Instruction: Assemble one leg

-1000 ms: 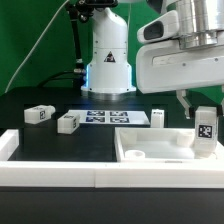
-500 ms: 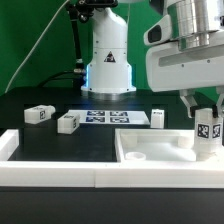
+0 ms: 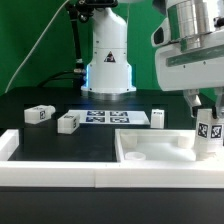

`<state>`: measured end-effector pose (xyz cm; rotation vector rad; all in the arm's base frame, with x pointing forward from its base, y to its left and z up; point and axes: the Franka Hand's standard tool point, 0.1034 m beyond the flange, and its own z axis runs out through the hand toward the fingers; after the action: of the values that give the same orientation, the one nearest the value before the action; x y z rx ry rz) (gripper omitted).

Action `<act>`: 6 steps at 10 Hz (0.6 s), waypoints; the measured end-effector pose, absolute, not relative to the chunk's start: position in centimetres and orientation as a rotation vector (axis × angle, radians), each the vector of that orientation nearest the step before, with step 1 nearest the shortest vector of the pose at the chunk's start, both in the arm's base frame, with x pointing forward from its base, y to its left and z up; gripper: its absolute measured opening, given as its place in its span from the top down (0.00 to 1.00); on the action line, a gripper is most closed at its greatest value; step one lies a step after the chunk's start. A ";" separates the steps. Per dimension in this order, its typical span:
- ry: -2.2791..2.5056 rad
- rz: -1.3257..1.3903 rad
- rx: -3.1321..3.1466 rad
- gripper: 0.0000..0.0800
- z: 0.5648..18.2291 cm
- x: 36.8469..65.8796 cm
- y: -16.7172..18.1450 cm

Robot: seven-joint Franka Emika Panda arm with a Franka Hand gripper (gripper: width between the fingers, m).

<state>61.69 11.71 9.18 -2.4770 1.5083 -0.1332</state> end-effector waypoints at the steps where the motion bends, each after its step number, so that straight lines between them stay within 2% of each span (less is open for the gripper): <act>1: 1.456 -0.133 -2.512 0.36 9.1 61.7 11.7; 2: 1.398 -0.119 -2.553 0.22 9.1 61.7 12.0; 6: 0.782 -0.146 -2.868 0.19 8.5 61.3 13.1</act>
Offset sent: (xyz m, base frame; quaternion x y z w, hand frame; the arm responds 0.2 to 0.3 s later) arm -0.0010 0.0119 -0.0048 -0.0515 0.0112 -0.2482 0.9673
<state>61.26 13.11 8.55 -2.8679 0.7818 -0.1461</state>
